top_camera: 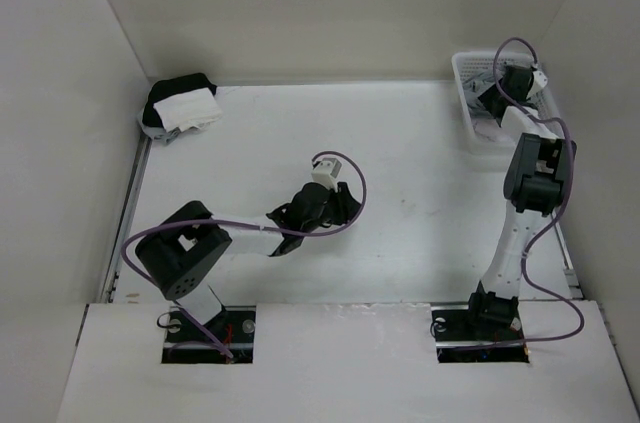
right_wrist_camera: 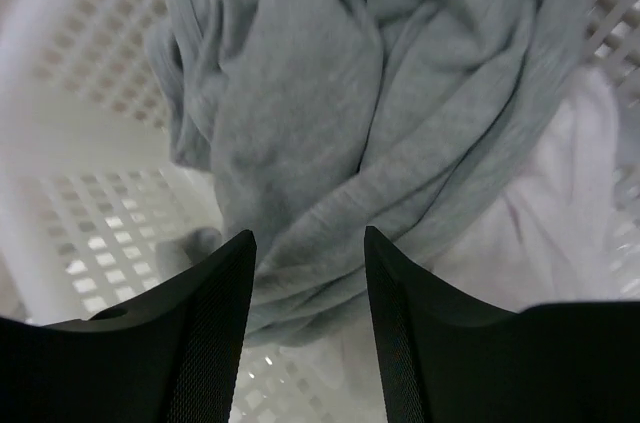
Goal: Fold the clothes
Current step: Grab the tank top from the pile, then move the tank top to the center of the board
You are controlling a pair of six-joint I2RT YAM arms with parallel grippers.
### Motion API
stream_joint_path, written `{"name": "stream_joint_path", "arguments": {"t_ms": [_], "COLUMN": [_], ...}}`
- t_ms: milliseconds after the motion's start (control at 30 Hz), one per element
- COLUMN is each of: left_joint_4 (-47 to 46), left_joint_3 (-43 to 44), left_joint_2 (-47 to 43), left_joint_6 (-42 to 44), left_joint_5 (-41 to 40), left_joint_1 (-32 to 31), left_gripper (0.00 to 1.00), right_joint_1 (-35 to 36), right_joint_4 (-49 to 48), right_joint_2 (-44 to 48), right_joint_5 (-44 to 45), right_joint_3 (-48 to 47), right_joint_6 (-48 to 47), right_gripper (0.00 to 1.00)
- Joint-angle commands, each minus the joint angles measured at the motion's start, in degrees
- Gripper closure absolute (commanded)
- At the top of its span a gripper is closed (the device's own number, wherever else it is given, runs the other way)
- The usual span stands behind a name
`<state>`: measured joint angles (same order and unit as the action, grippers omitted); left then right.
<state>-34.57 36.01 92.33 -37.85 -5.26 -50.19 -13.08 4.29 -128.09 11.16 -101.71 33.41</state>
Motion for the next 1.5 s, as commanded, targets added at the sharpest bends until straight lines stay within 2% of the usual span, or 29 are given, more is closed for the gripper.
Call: {"name": "stream_joint_path", "arguments": {"t_ms": [0,100,167,300,333,400,600,667,733,800,833,900,1033,1233,1267,1333,1367,1467], "left_joint_4": [-3.75,-4.02,-4.02,-4.28,-4.28,-4.28,-4.37,-4.72,-4.9,-5.07,-5.07,-5.07,-5.07,-5.16,-4.9,-4.9,-4.9,-4.9], "left_joint_3": [0.55,0.64,0.64,0.82,0.9,0.99,1.17,0.99,0.73,-0.23,-0.67,-1.55,-4.8,-9.55,-10.51,-11.74,-11.93,-13.07], "left_joint_2": [0.65,1.27,1.27,1.97,2.23,2.41,2.5,2.41,2.06,0.58,-0.13,-1.27,-5.31,-11.2,-12.6,-14.36,-14.55,-16.13], "left_joint_6": [0.14,-0.21,-0.3,-0.3,-0.3,-0.47,-0.56,-1.17,-1.35,-1.53,-1.7,-2.23,-4.16,-7.68,-8.29,-9.17,-9.26,-10.05], "left_joint_5": [2.35,2.62,2.62,2.71,2.71,2.97,3.06,3.32,3.41,2.89,2.62,1.92,0.16,-0.46,-0.2,0.16,0.25,0.51], "left_joint_1": [0.67,1.19,1.46,1.64,1.64,1.64,1.29,1.37,1.72,2.68,3.39,4.88,9.8,17.71,20.16,22.8,22.99,25.8], "left_gripper": [0.66,0.66,0.66,0.66,0.66,0.66,0.66,0.66,0.66,0.66,0.66,0.66,0.66,0.65,0.65,0.65,0.65,0.65], "right_joint_1": [0.64,0.38,0.29,0.38,0.47,0.47,0.47,1.95,2.57,5.11,7.21,10.37,18.82,36.29,40.42,43.25,43.53,44.41], "right_joint_4": [-0.51,-0.87,-1.66,-3.84,-7.6,-12.87,-24.5,-26.88,-26.88,-26.18,-25.05,-22.86,-16.26,-15.29,-14.41,-14.75,-14.93,-17.91], "right_joint_2": [-0.58,-2.07,-3.12,-3.57,-1.39,2.47,20.05,36.79,40.53,49.65,54.65,58.8,62.52,67.62,68.41,68.85,68.85,66.14], "right_joint_5": [-5.35,-6.23,-7.02,-8.96,-8.96,-8.7,-7.55,-7.55,-7.55,-7.99,-8.78,-9.4,-10.89,-7.39,-5.64,-4.49,-4.3,-3.07], "right_joint_3": [-2.97,-3.58,-4.19,-3.68,-0.62,3.59,15.3,21.62,22.52,23.49,22.36,19.21,11.2,7.85,9.06,14.65,15.57,26.72], "right_joint_6": [6.74,10.44,11.59,12.82,12.91,12.56,11.86,9.76,9.14,7.64,6.94,5.19,1.4,-7.81,-8.88,-8.63,-8.45,-4.24], "right_gripper": [0.47,0.47,0.51,0.85,0.97,1.0,1.0,1.0,1.0,1.0,1.0,1.0,1.0,0.99,0.98,0.98,0.98,0.97]}}
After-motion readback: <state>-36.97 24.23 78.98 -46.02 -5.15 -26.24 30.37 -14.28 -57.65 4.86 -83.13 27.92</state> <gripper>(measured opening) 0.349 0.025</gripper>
